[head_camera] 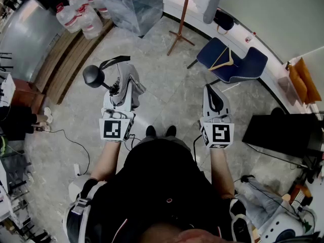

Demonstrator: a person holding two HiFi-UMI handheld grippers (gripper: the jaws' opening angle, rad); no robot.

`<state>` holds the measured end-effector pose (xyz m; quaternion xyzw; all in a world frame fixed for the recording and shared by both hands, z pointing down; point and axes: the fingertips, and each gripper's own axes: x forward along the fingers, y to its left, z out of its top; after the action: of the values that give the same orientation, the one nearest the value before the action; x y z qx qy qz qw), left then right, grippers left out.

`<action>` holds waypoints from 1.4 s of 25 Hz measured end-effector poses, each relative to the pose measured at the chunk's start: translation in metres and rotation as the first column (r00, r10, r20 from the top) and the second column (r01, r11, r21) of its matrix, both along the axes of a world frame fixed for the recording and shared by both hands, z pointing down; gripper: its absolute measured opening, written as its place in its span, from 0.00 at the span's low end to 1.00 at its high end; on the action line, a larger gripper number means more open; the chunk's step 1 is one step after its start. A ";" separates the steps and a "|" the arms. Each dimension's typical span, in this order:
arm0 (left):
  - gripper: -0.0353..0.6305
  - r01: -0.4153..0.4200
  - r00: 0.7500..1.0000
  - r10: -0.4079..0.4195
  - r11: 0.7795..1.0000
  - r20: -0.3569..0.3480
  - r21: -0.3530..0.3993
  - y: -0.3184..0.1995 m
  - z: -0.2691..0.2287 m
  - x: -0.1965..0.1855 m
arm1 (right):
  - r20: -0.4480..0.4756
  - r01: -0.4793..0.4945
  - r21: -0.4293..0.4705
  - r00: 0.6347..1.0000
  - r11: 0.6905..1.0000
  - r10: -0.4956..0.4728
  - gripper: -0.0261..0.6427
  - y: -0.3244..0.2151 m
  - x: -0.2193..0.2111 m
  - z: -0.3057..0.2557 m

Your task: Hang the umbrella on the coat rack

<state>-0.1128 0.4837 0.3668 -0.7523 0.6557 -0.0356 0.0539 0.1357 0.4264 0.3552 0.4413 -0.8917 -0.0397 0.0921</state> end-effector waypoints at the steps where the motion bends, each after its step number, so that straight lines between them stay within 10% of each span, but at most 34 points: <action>1: 0.12 0.001 1.000 -0.001 1.000 -0.004 -0.003 -0.001 -0.004 0.001 | 0.000 0.000 0.002 1.000 1.000 0.000 0.03 0.000 -0.001 -0.001; 35: 0.11 -0.004 1.000 0.004 1.000 0.017 -0.027 -0.071 -0.001 0.035 | 0.010 0.116 0.028 0.993 0.993 -0.116 0.04 -0.057 0.017 -0.007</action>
<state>-0.0775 0.4131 0.3657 -0.7539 0.6532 -0.0506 0.0493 0.1531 0.3694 0.3483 0.3901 -0.9158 -0.0546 0.0786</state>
